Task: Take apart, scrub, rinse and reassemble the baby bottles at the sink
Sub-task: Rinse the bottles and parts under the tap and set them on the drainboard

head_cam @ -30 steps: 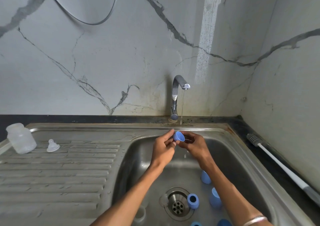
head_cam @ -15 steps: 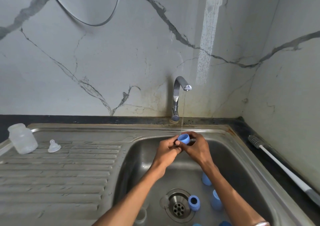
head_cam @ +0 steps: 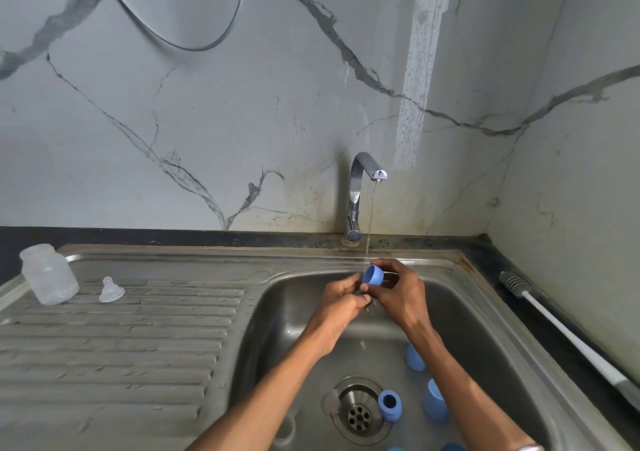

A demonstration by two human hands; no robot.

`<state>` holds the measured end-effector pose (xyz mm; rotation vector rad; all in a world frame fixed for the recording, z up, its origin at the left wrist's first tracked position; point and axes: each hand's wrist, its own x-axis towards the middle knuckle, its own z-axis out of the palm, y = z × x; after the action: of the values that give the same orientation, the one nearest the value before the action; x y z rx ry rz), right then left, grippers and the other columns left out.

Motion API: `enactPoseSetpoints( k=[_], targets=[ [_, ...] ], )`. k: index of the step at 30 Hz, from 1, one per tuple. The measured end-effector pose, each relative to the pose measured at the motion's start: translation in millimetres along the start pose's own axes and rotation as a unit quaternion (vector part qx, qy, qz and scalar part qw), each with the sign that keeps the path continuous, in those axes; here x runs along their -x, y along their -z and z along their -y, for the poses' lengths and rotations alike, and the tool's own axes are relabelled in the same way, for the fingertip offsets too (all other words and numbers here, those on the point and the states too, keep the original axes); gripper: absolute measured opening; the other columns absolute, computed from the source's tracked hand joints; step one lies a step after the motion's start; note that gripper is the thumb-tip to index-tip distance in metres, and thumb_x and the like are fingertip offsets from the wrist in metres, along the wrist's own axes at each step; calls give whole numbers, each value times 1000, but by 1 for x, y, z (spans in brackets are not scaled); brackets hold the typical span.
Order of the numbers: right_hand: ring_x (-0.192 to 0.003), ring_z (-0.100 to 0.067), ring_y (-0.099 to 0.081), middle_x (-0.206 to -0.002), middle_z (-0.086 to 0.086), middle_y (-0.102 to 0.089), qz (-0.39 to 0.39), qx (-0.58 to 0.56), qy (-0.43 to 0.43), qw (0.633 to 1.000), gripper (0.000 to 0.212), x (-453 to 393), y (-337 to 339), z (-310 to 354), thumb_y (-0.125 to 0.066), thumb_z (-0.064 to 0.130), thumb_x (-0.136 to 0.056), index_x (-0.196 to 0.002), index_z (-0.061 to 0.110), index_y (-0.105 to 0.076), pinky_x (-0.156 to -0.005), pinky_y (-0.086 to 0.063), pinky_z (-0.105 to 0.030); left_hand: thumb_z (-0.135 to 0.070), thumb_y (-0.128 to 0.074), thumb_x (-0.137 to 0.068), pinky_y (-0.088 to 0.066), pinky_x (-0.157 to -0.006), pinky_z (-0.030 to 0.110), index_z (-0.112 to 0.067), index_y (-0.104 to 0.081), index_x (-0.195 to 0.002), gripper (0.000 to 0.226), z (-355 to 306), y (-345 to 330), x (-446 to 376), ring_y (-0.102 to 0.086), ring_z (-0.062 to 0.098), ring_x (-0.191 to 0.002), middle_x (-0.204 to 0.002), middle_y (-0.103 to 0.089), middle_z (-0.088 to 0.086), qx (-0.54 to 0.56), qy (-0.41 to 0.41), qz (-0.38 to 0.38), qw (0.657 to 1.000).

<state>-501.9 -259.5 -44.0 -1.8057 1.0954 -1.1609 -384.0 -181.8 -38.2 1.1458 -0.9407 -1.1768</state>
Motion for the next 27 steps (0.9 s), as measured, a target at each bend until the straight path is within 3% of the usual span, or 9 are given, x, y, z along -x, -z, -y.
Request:
enactPoseSetpoints(
  k=[5,7,9,13,15,20,23,25,27],
  targets=[
    [-96,-15,-68,-108,0,-69,32,-17,1,999,50,-1,1,-4,-86,4,-71,-112,20,-63,-71,-56,-14,18,-48,-91,-47,-106,32,-3,-59,-132,47,1,1,-2,-67,16,-110,-105,-74,5,47,15,-4,999],
    [-96,-12,-69,-106,1,-69,50,-29,-6,998,46,0,-1,-3,-85,9,-75,-112,23,-62,-70,-55,-13,18,-48,-91,-47,-107,33,-4,-62,-129,46,1,2,-2,-67,16,-107,-98,-75,3,49,15,-18,999],
    [-97,-11,-69,-106,1,-70,48,-39,-10,998,37,-1,-3,-2,-80,15,-82,-114,23,-63,-71,-55,-13,18,-49,-90,-47,-107,34,-10,-69,-117,43,1,3,-3,-66,19,-113,-110,-74,9,47,5,-23,999],
    [-103,-14,-68,-107,-1,-72,50,-55,-12,997,26,-5,-3,-5,-72,8,-88,-110,20,-65,-79,-56,-17,18,-49,-90,-48,-104,31,-20,-71,-98,45,-2,3,-1,-65,18,-111,-109,-74,7,50,2,-38,998],
    [-102,-13,-68,-107,0,-70,47,-66,-19,997,33,-5,-3,-5,-76,4,-84,-110,19,-63,-78,-54,-15,18,-49,-90,-48,-101,27,-21,-68,-93,44,-4,2,-1,-65,13,-104,-102,-74,2,50,2,-41,998],
    [-104,-17,-68,-117,-1,-66,45,-77,-41,995,54,-7,-4,-7,-81,3,-78,-127,15,-61,-87,-56,-25,16,-53,-90,-51,-91,18,-25,-67,-94,43,-2,3,-3,-68,7,-99,-97,-76,-4,44,8,-42,998],
    [-102,-15,-69,-117,-2,-70,57,-65,-47,995,49,-7,-3,-10,-82,6,-78,-123,18,-66,-89,-57,-29,13,-59,-89,-51,-97,23,-17,-67,-112,38,-2,4,-4,-67,11,-106,-105,-76,0,54,-1,-52,997],
    [-95,-10,-71,-111,1,-72,55,-51,-44,996,41,-6,-2,-10,-83,9,-78,-113,24,-69,-86,-57,-26,10,-63,-88,-48,-104,28,-7,-54,-137,52,-1,6,-6,-65,14,-114,-117,-72,3,43,-7,-64,997],
    [-93,-5,-69,-105,5,-73,49,-27,-32,998,38,-6,-2,-9,-85,13,-76,-109,24,-70,-82,-56,-21,9,-64,-88,-45,-108,31,-6,-49,-142,58,0,9,-9,-64,13,-117,-120,-71,0,20,-16,-77,997]
  ],
)
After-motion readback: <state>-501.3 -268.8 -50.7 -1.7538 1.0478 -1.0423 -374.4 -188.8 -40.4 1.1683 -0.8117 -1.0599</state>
